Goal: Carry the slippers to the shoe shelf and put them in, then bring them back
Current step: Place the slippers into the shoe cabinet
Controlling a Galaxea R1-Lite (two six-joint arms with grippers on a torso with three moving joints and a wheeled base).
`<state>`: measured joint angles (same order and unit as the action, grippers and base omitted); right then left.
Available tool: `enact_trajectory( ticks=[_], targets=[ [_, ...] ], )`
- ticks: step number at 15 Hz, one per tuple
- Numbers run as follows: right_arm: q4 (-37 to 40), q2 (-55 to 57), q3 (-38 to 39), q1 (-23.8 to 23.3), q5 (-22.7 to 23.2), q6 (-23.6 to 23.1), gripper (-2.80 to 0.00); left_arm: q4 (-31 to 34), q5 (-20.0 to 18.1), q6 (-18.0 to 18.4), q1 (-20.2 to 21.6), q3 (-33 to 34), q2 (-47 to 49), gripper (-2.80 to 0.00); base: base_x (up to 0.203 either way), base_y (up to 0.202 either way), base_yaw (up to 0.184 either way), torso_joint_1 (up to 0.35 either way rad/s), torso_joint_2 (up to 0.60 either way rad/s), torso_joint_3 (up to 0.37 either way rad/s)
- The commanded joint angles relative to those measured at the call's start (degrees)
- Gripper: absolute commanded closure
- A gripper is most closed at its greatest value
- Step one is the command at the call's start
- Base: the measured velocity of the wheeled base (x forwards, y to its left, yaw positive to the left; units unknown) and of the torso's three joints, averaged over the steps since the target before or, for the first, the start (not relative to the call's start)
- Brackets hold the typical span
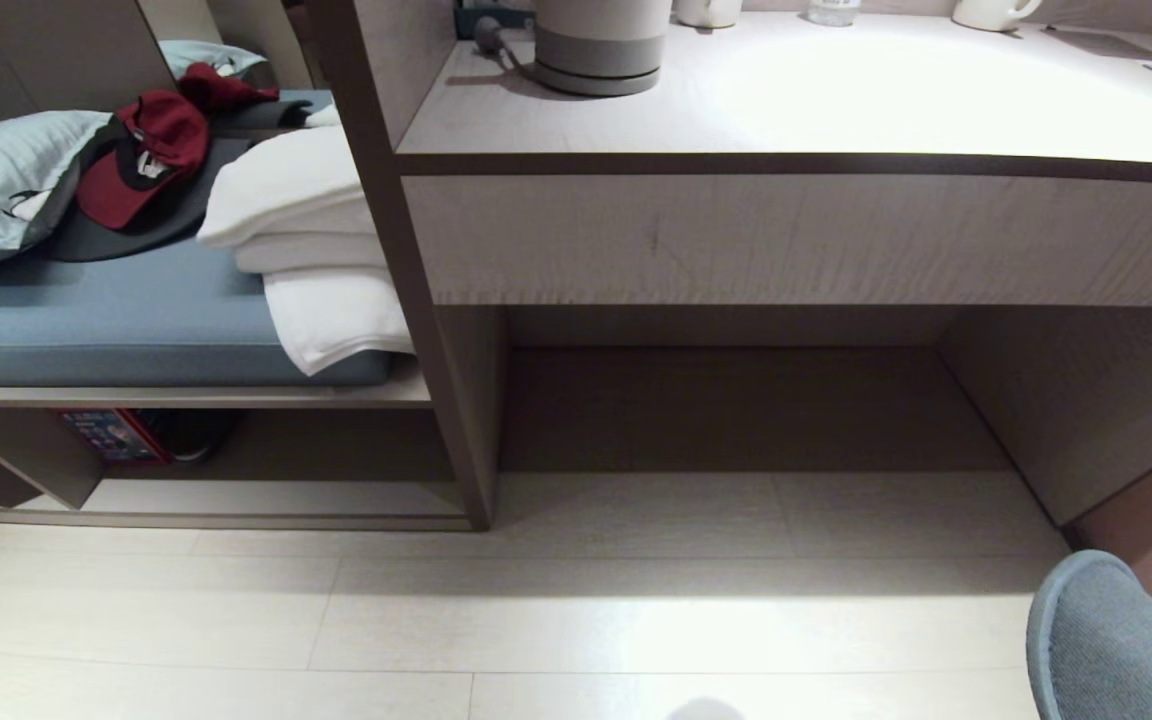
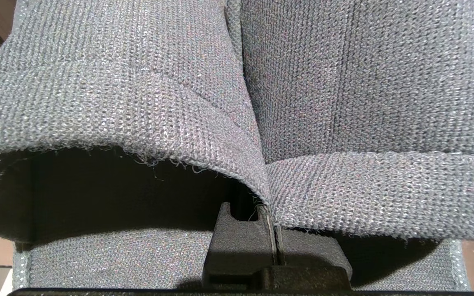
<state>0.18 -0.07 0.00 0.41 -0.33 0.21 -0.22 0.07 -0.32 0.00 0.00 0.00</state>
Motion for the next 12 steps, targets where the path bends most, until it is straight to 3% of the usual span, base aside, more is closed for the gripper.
enact_trajectory(
  ticks=[1,12],
  targets=[
    [-0.01,0.07,0.09,0.02,0.05,0.05,0.0,-0.04,0.01,-0.04,0.0,0.0,0.09,0.0,0.0,0.0,0.0,0.001,0.0,0.203],
    [-0.01,0.07,0.09,0.02,-0.02,0.06,0.0,-0.04,0.01,-0.04,0.0,0.0,0.0,0.0,0.0,0.0,0.0,0.002,0.0,0.203]
  ],
)
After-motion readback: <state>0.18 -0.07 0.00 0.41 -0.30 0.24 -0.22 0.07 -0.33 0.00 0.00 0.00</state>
